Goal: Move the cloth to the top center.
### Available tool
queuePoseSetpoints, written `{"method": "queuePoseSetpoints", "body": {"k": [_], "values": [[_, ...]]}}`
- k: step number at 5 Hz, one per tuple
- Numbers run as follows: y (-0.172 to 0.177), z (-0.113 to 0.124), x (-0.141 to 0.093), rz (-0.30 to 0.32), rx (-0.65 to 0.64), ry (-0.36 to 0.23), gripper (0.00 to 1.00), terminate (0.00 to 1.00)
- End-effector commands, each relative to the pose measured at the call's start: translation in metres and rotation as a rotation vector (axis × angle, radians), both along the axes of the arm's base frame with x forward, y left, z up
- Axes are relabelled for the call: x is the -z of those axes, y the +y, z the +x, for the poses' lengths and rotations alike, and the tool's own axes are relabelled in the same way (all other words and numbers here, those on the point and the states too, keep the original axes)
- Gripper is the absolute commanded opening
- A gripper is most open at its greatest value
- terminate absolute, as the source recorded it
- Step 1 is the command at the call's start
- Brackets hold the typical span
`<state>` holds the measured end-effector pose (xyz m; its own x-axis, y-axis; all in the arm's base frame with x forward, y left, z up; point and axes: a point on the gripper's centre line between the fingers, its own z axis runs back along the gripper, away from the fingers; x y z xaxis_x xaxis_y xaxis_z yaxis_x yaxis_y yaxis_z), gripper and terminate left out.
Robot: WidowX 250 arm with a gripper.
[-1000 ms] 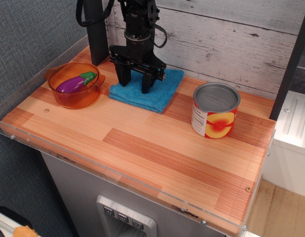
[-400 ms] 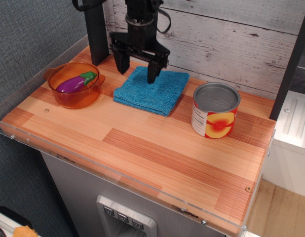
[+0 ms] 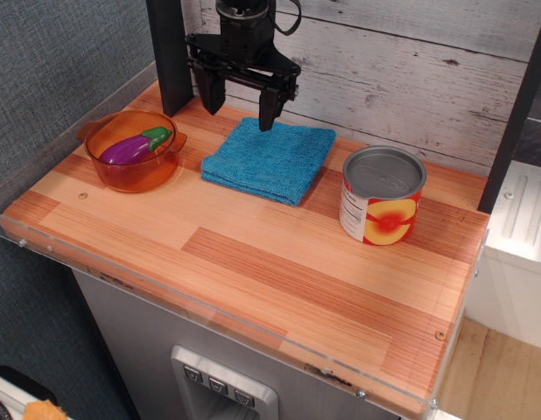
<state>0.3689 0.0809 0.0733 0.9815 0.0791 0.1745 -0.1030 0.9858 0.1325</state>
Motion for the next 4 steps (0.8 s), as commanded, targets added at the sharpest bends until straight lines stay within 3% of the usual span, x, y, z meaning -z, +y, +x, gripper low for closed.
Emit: {"method": "queuePoseSetpoints", "body": {"k": [1, 4], "values": [[-0.024, -0.028, -0.049, -0.014, 0.050, -0.072, 1.00, 0.00], [-0.117, -0.041, -0.067, -0.091, 0.290, -0.096, 1.00, 0.00]]}}
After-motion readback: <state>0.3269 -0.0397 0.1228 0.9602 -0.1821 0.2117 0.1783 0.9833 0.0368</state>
